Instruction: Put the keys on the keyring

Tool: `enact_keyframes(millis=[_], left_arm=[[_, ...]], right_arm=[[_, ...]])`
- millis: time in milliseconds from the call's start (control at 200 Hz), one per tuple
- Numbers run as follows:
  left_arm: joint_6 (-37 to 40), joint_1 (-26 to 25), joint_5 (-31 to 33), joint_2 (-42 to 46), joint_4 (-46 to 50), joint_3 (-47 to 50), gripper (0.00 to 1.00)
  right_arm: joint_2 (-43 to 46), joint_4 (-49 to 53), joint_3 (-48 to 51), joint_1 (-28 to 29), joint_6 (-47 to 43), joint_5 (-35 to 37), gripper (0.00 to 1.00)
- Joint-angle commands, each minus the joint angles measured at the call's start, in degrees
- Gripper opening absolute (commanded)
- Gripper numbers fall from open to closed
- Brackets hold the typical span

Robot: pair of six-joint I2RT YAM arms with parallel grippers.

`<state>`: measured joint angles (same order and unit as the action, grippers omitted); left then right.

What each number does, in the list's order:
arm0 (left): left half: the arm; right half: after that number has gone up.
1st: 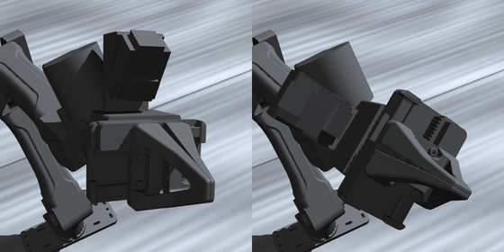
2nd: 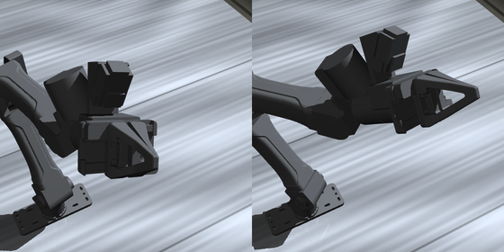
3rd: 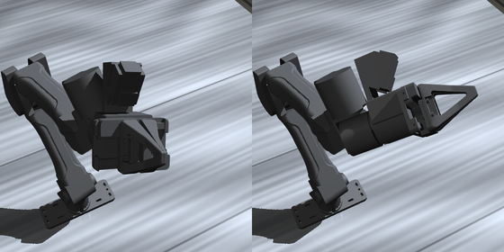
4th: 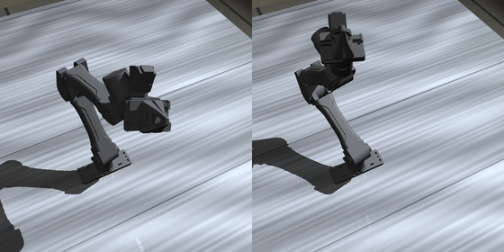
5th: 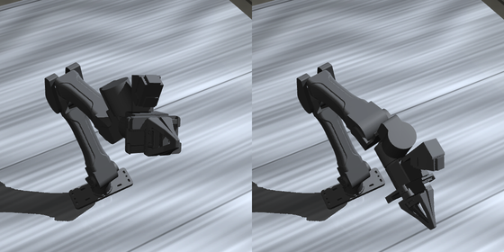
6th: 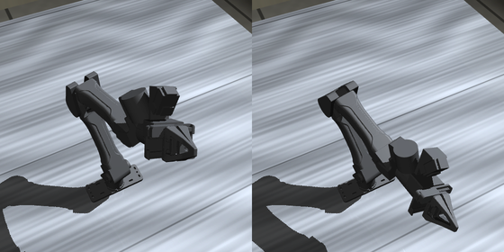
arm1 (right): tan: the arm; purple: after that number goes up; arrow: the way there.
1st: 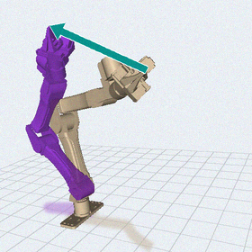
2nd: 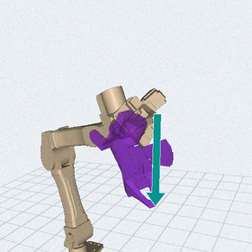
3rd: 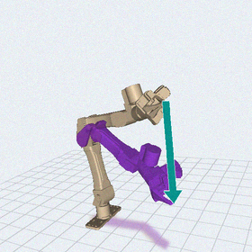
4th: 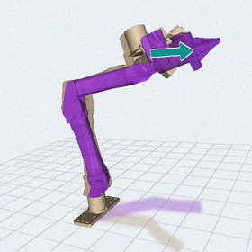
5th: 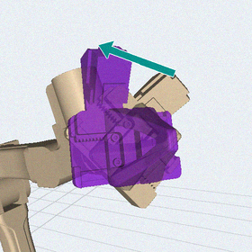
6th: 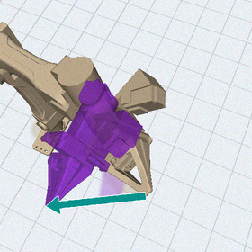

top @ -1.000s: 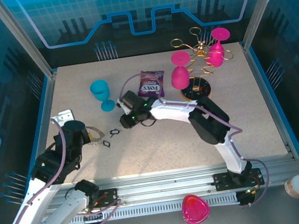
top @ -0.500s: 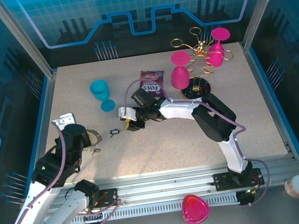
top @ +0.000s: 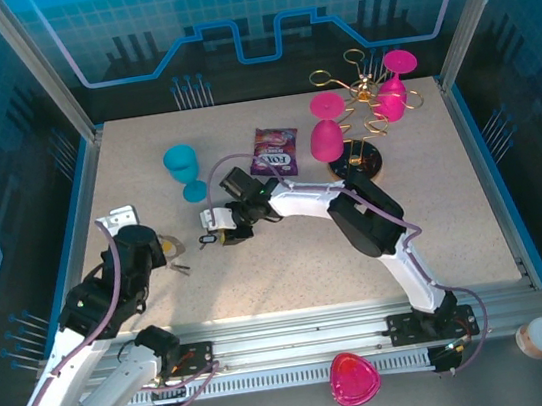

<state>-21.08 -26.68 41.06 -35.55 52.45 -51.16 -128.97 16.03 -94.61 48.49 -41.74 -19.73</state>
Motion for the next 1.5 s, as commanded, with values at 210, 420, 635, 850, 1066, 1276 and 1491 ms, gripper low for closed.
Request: enact_keyframes(millis=[210,420,635,850,1066,1276,1491], left_arm=[[-0.87,0.44,-0.10,0.65,-0.94,0.59,0.00],[-0.96,0.45,-0.07,0.58,-0.95,0.62,0.00],[-0.94,0.44,-0.06,0.60,-0.85,0.53,0.00],[-0.91,0.40,-0.10,0.69,-0.50,0.41,0.00],[-0.72,0.40,-0.09,0.76,-0.41,0.40,0.00],[1.98,0.40,-0.33,1.00,-1.01,0.07,0.00],[13.11,0.40,-11.12,2.90,-10.60,2.36,0.00]], right_arm=[[-3.65,6.16,-5.69,1.56,-2.19,2.10,0.31],[-4.06,7.12,-7.13,1.95,-2.25,2.74,0.25],[-6.38,9.25,-9.22,2.11,-2.67,2.76,0.22],[-7.35,10.51,-10.69,2.31,-2.57,3.55,0.19],[-5.99,9.12,-9.89,2.31,-2.24,3.45,0.06],[1.29,11.16,-7.10,1.50,-1.70,3.36,0.00],[18.84,16.48,7.69,-1.96,1.44,3.53,0.00]])
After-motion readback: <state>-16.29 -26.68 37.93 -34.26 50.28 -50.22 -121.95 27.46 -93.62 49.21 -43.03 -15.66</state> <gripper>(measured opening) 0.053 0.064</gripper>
